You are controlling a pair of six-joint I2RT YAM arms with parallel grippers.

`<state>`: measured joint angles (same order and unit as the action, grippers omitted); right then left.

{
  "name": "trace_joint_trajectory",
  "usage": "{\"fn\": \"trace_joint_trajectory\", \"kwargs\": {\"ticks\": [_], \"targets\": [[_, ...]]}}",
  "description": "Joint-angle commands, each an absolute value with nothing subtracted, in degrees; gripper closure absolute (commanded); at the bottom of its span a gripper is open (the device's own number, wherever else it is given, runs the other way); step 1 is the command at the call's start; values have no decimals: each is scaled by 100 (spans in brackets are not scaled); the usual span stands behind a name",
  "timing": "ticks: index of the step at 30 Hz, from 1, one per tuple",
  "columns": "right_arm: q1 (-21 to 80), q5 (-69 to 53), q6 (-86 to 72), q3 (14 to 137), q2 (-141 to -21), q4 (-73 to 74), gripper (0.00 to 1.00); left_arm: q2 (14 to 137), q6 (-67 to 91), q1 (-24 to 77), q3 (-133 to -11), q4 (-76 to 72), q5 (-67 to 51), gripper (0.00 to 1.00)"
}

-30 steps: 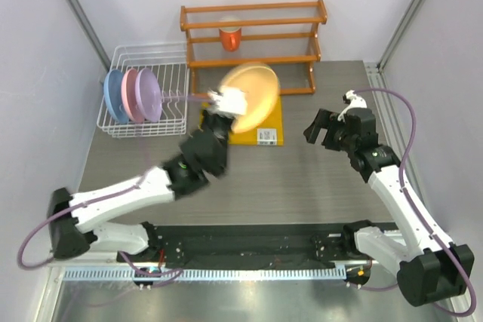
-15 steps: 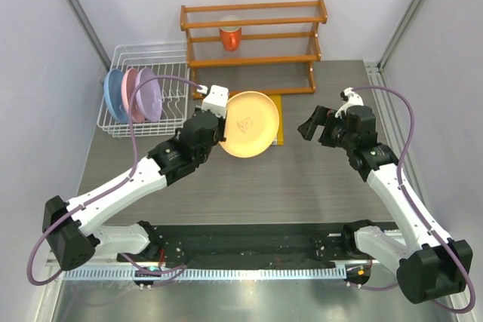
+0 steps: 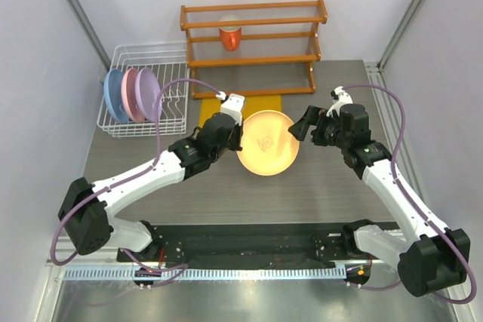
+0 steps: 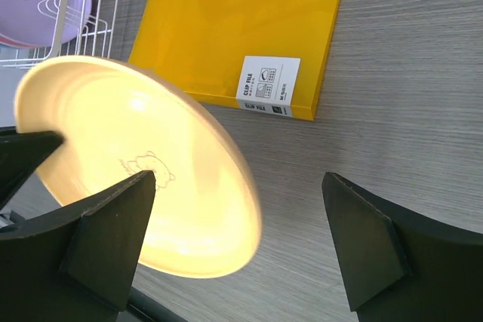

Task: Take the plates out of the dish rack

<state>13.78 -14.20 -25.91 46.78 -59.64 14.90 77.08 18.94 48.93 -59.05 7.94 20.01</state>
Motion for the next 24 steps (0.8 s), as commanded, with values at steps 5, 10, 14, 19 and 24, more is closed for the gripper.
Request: {"fn": "trace_joint_trajectory", "kwargs": {"ticks": [5,10,14,19,24], "targets": [[1433,-1354,-2619,4492,-6363,1415,8,7778,2180,4834,-6424,430,1372,100],[1424,-1239,-2602,4281,-6302,1406,31,7647,2180,4702,-6513,475,1117,100],[1424,-1204,-2566,4298,-6135,1424,85,7638,2206,4606,-6522,562,1063,100],[1424,-1169,-2584,4447,-6064,1485,99,7673,2285,4535,-6451,615,1090,100],[1328,-608,-2654,4605,-6029,1810,99,7734,2250,4544,-6460,826,1449,44]]}}
